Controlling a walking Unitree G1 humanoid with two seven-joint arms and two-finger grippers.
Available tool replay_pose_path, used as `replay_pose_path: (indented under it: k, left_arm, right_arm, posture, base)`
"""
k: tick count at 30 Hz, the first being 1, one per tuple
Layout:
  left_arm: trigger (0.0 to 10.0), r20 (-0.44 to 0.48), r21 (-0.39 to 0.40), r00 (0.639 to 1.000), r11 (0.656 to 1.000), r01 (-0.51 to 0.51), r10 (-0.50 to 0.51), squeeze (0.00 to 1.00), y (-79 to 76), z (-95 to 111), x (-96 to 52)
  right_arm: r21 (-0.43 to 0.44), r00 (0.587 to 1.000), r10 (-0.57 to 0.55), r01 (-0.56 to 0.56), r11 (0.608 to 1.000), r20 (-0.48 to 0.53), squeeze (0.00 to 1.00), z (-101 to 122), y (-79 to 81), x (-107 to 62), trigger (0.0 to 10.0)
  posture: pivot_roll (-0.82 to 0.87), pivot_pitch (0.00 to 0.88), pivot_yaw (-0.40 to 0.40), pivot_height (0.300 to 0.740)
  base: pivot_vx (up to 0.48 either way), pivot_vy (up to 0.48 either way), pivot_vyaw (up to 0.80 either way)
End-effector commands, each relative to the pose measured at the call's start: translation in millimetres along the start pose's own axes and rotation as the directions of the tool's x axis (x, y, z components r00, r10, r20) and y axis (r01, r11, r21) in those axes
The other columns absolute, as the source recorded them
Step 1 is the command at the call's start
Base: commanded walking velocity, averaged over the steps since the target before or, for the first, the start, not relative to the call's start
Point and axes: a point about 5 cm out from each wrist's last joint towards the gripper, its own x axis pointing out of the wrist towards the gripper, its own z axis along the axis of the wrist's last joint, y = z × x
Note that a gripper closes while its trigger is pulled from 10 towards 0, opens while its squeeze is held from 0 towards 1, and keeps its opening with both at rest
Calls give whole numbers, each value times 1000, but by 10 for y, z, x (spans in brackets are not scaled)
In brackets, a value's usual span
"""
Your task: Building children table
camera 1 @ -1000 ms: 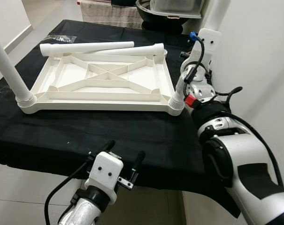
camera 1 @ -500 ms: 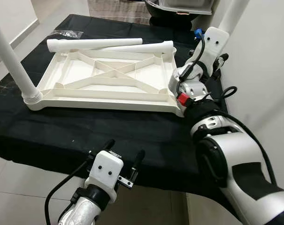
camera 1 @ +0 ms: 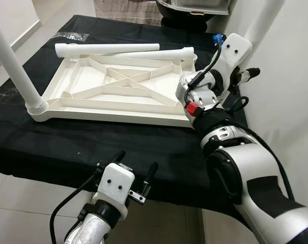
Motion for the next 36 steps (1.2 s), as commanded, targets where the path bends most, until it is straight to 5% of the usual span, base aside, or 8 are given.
replay_pose_path:
  k: [1,8,36]
  left_arm:
    - [10000,-36,-10,999,1000,0,0,0,-27,-60,-4]
    - [10000,-29,-13,1000,1000,-2,1,0,-30,-46,-4]
    - [10000,-33,-15,999,1000,-6,6,0,-39,-71,-8]
  right_arm:
    - [-151,982,-148,129,980,-121,0,-451,-229,131,10000]
    - [-163,975,-204,188,969,-91,0,-409,-257,157,10000]
    - [-168,986,110,-131,977,-128,0,-510,42,-417,10000]
  posture:
    - [144,222,-117,740]
    - [145,217,-121,740]
    - [125,194,-123,740]
  base:
    - [0,0,0]
    - [0,0,0]
    - [0,0,0]
